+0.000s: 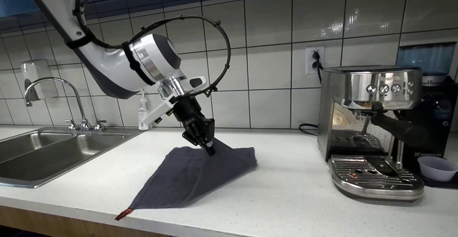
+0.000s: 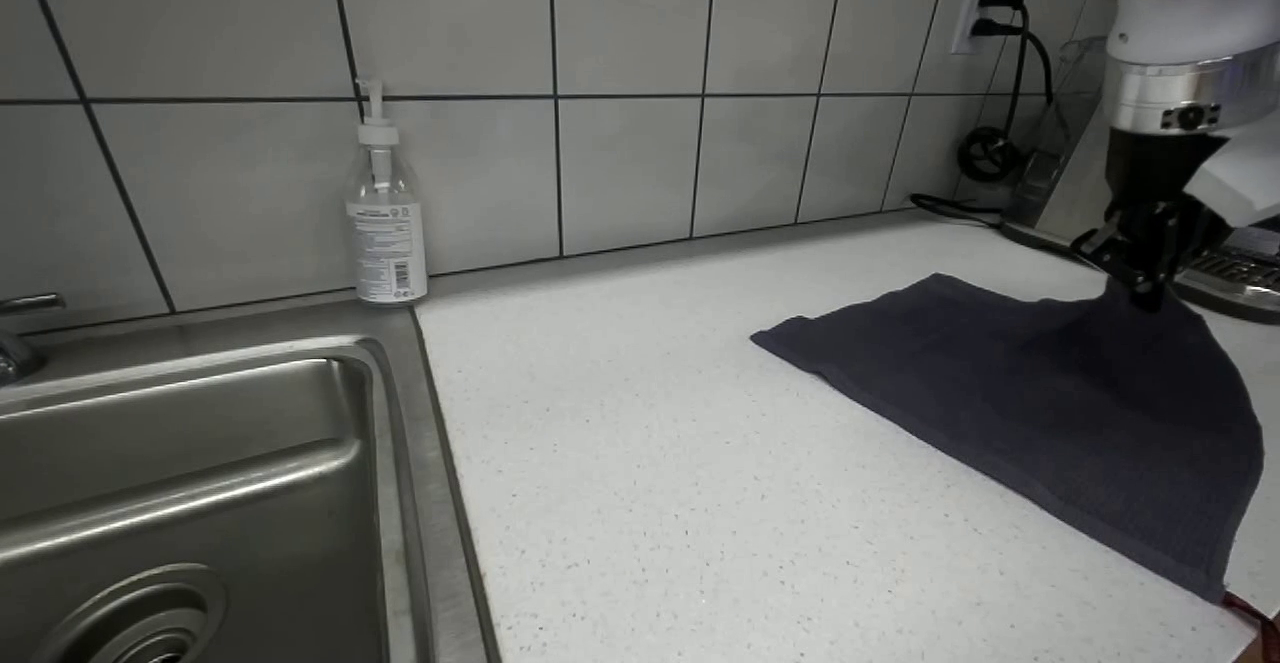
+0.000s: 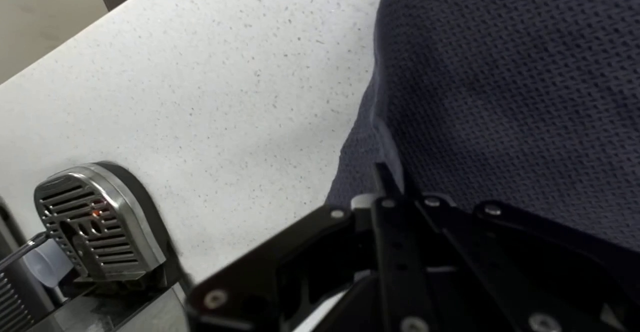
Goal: Fold the grey towel into a triangle twice.
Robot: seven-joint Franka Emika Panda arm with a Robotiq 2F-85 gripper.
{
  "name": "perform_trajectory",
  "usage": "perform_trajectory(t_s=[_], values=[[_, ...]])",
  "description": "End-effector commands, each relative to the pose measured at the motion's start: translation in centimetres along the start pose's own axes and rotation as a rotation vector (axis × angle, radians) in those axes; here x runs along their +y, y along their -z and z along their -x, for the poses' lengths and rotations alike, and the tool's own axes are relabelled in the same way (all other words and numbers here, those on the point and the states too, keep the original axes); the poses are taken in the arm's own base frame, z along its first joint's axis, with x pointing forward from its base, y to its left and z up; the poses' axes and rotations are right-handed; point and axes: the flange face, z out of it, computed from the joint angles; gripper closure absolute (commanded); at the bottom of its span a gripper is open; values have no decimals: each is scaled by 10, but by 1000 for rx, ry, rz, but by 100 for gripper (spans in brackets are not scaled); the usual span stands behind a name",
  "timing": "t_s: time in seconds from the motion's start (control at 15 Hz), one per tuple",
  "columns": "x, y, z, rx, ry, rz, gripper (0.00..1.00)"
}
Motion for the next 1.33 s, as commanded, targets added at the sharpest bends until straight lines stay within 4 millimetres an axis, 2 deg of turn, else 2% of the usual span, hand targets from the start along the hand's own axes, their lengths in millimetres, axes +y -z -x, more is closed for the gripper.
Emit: perform_trajectory(t_s=[0.0, 0.47, 0.8, 1.27], values=[[-16, 23, 6, 5, -28, -15, 100], [-57, 52, 2, -2, -108, -50, 100], [-77, 74, -18, 23, -123, -80, 100], [-111, 89, -37, 57, -85, -99, 100]])
